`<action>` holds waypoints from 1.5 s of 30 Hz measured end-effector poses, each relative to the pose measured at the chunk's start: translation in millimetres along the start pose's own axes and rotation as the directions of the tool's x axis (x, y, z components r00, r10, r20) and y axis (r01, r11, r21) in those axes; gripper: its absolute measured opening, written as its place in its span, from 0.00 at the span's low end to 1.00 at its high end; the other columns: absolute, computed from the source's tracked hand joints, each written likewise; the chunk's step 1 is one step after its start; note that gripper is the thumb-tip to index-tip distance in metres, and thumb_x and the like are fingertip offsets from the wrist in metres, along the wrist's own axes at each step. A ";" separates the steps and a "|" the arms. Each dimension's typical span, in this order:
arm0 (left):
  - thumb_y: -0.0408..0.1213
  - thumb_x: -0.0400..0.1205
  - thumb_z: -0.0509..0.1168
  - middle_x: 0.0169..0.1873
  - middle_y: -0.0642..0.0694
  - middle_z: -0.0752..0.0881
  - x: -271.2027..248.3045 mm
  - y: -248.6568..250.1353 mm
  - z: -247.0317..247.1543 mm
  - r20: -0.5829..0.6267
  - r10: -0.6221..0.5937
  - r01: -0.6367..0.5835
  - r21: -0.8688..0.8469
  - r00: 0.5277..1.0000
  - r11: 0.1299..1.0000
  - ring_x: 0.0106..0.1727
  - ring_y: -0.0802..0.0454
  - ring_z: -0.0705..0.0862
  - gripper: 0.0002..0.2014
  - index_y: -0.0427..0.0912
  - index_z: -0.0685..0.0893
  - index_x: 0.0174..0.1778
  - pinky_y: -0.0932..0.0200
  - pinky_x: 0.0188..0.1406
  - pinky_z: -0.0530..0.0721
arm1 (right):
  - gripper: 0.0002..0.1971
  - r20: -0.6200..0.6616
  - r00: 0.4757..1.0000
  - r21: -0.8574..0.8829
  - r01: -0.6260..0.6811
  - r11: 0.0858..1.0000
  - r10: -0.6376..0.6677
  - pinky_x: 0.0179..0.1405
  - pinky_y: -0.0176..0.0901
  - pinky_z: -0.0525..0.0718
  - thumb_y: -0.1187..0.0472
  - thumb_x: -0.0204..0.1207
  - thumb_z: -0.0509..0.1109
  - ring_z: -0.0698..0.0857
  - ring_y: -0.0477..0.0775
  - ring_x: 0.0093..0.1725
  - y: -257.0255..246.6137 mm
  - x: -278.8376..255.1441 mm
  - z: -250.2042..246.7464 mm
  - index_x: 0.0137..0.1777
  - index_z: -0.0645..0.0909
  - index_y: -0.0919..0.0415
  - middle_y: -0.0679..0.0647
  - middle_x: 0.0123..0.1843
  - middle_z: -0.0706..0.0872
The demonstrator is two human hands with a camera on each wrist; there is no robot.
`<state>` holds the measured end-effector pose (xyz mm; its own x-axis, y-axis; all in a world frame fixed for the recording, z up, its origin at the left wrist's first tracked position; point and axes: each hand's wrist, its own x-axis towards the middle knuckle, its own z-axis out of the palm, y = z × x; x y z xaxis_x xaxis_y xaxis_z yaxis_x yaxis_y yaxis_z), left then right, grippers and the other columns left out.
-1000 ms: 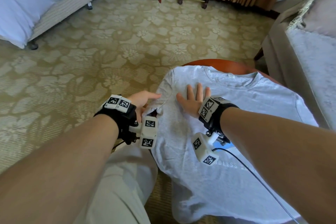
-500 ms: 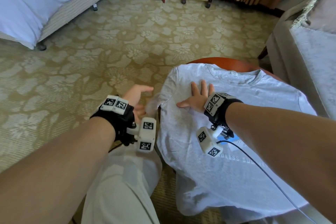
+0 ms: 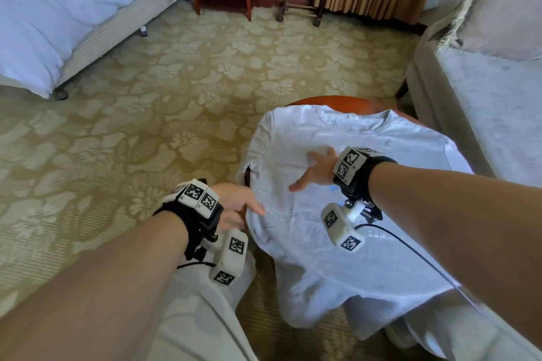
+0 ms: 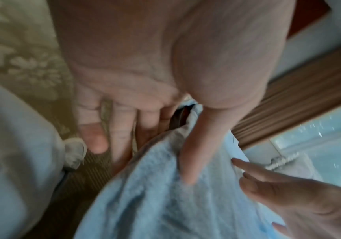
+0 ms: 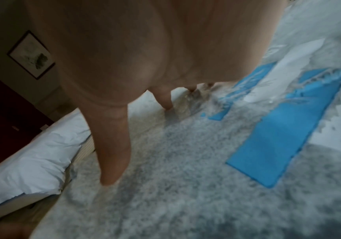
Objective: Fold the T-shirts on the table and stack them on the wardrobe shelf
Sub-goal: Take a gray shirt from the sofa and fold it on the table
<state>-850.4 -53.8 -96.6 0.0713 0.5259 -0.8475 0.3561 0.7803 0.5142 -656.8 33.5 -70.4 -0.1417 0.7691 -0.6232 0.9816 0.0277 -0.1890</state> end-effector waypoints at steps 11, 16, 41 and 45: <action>0.31 0.84 0.65 0.62 0.32 0.85 -1.9 -2.3 -24.5 -0.185 -0.003 0.060 0.303 0.983 0.951 0.64 0.40 0.85 0.14 0.25 0.80 0.62 0.51 0.59 0.86 | 0.64 -0.048 0.999 -0.207 -0.027 0.978 0.017 0.74 0.72 0.66 0.34 0.52 0.82 0.55 0.72 0.82 9.9 5.7 12.2 0.84 0.44 0.38 0.56 0.86 0.38; 0.65 0.81 0.59 0.57 0.42 0.82 5.1 13.0 -24.6 -0.129 -0.006 0.006 0.004 0.992 1.000 0.56 0.47 0.80 0.33 0.37 0.78 0.66 0.54 0.54 0.77 | 0.56 -0.141 0.990 -0.071 0.020 0.997 -0.030 0.79 0.72 0.49 0.35 0.64 0.75 0.33 0.65 0.84 -14.5 15.6 15.3 0.85 0.42 0.42 0.53 0.85 0.29; 0.35 0.73 0.71 0.63 0.35 0.82 61.9 14.0 -43.8 -0.203 0.319 -0.335 -0.832 0.926 0.443 0.64 0.34 0.80 0.31 0.29 0.78 0.72 0.42 0.75 0.69 | 0.47 -0.251 0.965 0.367 0.163 0.916 -0.071 0.74 0.71 0.68 0.37 0.62 0.77 0.61 0.64 0.81 -36.0 47.8 16.2 0.81 0.59 0.36 0.48 0.82 0.57; 0.30 0.74 0.71 0.48 0.36 0.91 59.0 28.8 -44.3 -0.386 0.317 -0.490 -0.777 0.866 0.394 0.47 0.40 0.91 0.11 0.31 0.91 0.50 0.52 0.52 0.89 | 0.47 -0.288 0.955 0.298 0.156 0.942 -0.067 0.75 0.62 0.65 0.46 0.63 0.80 0.58 0.56 0.79 -19.9 48.3 18.5 0.82 0.61 0.45 0.45 0.79 0.59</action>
<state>-877.2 14.7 -126.0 -0.1850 0.8334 -0.5207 -0.6186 0.3129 0.7207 -685.6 58.3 -110.8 -0.1645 0.9167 -0.3641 0.8642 -0.0440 -0.5012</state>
